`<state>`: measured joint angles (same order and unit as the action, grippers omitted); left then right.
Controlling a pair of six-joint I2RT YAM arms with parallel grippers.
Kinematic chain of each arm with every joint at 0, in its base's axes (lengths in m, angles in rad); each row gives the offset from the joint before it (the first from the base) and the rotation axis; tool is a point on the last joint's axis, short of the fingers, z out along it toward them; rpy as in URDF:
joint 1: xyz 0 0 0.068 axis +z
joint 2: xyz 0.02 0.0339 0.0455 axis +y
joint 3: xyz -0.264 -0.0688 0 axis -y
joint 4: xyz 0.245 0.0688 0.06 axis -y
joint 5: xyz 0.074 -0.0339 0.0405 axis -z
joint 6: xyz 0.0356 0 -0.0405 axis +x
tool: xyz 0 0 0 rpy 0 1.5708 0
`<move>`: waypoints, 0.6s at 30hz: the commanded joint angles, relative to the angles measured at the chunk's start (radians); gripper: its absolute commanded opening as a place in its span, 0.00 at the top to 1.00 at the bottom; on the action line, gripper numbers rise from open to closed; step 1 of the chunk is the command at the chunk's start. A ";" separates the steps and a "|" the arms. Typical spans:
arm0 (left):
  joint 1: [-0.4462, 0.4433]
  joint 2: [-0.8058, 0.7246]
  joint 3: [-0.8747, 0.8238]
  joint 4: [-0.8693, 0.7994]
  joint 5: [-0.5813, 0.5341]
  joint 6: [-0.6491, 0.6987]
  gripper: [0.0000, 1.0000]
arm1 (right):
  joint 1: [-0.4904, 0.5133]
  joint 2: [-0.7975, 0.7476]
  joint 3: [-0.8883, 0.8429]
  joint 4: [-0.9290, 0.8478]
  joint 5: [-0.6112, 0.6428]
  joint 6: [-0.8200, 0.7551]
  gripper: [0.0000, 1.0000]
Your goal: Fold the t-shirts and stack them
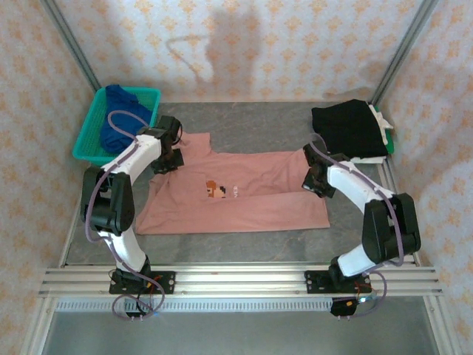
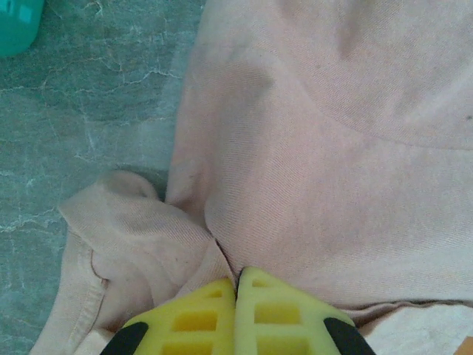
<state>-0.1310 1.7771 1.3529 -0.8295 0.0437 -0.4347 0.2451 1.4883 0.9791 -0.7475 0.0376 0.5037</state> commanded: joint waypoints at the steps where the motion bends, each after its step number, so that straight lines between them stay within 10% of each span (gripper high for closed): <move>1: -0.012 -0.056 -0.003 -0.052 -0.045 0.027 1.00 | -0.006 -0.074 -0.022 -0.039 0.028 0.015 1.00; 5: -0.012 0.023 0.039 -0.072 -0.039 0.042 0.92 | -0.006 -0.052 -0.027 0.008 -0.008 0.006 1.00; 8: -0.012 0.089 0.061 -0.070 -0.047 0.046 0.61 | -0.006 0.012 -0.009 0.033 -0.019 0.002 1.00; 18: 0.001 0.119 0.027 -0.054 -0.104 0.034 0.48 | -0.007 0.192 0.064 0.031 0.060 -0.020 1.00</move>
<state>-0.1371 1.9121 1.3861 -0.8639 -0.0059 -0.3985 0.2451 1.6630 1.0008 -0.7029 0.0319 0.4957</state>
